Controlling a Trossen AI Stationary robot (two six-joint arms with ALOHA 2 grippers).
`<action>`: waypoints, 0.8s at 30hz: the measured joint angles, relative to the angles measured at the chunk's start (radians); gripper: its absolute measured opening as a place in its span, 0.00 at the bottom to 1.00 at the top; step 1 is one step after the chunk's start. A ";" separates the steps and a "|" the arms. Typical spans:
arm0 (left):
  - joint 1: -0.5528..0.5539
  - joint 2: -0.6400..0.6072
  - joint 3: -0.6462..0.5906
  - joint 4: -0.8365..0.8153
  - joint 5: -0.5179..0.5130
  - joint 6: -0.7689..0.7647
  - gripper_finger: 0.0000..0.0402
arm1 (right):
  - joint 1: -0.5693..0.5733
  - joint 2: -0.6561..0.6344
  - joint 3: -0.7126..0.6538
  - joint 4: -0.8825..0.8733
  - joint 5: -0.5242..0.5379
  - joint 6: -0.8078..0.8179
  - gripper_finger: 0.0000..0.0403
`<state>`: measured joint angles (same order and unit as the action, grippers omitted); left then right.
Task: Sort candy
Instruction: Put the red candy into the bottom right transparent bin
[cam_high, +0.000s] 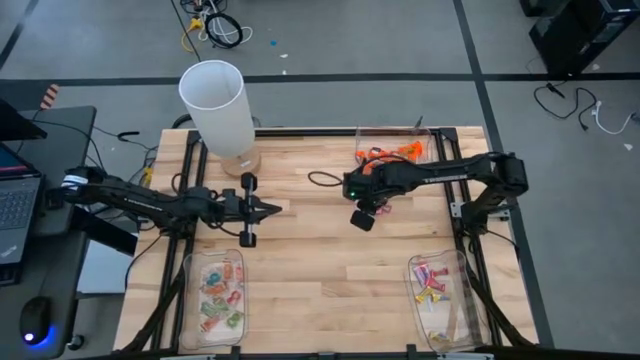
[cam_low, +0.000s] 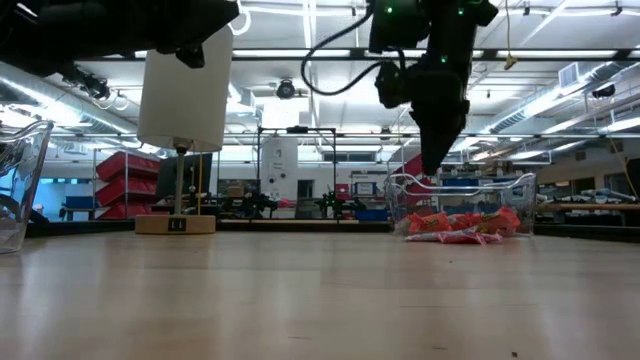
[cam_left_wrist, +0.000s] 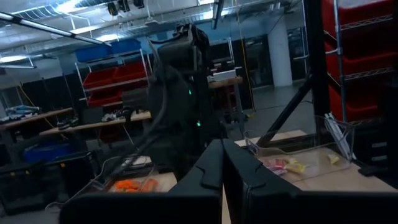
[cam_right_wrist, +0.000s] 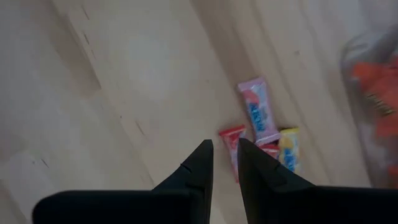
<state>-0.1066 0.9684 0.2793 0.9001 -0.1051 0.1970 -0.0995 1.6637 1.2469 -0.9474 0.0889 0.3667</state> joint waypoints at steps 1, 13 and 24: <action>0.000 0.000 -0.003 0.001 0.000 0.001 0.01 | 0.000 0.011 0.000 -0.002 -0.001 0.007 0.15; 0.000 0.000 -0.004 -0.020 0.001 0.005 0.01 | -0.021 0.105 0.000 -0.028 -0.004 0.018 0.15; 0.000 0.007 -0.004 -0.030 0.001 0.002 0.01 | -0.021 0.118 -0.001 -0.050 0.057 0.082 0.26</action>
<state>-0.1069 0.9754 0.2749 0.8699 -0.1044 0.1993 -0.1201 1.7821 1.2457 -0.9974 0.1459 0.4487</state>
